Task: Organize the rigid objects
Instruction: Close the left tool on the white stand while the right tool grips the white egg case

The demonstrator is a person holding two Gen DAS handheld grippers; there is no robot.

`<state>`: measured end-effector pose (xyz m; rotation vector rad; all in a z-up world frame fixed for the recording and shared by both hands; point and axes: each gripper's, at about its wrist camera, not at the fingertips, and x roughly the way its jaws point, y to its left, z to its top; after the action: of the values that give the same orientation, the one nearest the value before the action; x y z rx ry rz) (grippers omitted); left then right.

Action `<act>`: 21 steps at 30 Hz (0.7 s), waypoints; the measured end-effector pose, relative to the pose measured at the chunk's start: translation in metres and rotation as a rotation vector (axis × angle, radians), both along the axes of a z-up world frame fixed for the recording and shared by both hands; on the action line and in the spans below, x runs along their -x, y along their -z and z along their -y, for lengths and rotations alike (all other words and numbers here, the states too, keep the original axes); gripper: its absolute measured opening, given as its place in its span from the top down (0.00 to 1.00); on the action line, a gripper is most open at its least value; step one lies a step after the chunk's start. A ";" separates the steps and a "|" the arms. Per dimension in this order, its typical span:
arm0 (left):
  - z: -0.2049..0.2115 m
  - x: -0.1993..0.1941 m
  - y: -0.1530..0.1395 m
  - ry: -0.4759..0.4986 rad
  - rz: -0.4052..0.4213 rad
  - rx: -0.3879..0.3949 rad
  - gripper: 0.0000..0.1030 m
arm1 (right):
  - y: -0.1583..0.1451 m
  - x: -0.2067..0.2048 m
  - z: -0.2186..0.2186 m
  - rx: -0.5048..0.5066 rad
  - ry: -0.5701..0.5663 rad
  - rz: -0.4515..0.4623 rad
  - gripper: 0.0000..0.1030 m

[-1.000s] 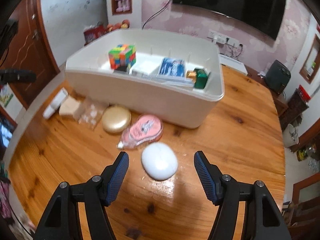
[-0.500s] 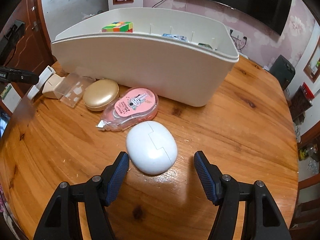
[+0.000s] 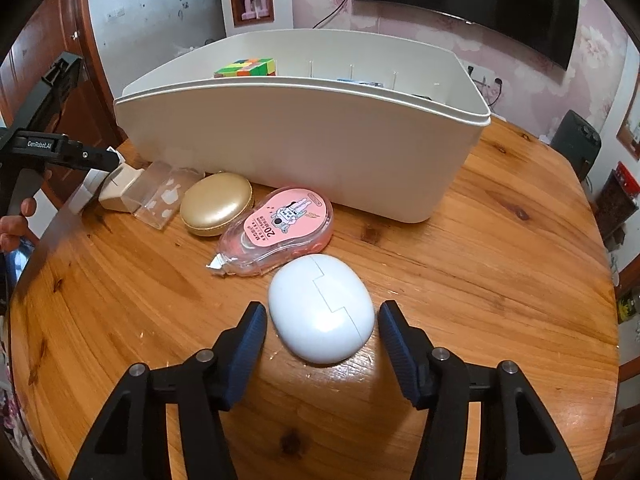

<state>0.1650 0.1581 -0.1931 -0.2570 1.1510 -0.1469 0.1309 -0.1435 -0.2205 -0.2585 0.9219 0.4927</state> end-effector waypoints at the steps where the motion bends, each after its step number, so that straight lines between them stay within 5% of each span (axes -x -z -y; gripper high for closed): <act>1: 0.001 0.001 -0.001 -0.013 0.008 -0.011 0.09 | 0.001 0.000 -0.001 -0.002 0.002 0.002 0.47; 4: -0.003 0.003 -0.002 -0.026 0.018 0.081 0.36 | 0.001 0.003 0.000 -0.011 0.017 0.010 0.48; 12: -0.005 0.022 -0.004 -0.046 0.041 0.056 0.36 | 0.002 0.011 0.005 -0.029 0.042 0.032 0.50; 21: 0.029 0.074 -0.011 -0.016 0.094 -0.146 0.36 | 0.005 0.042 0.005 -0.038 0.044 0.050 0.52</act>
<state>0.0913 0.1294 -0.1820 -0.1286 1.0610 -0.0593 0.0889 -0.1480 -0.2258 -0.2150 0.8667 0.4607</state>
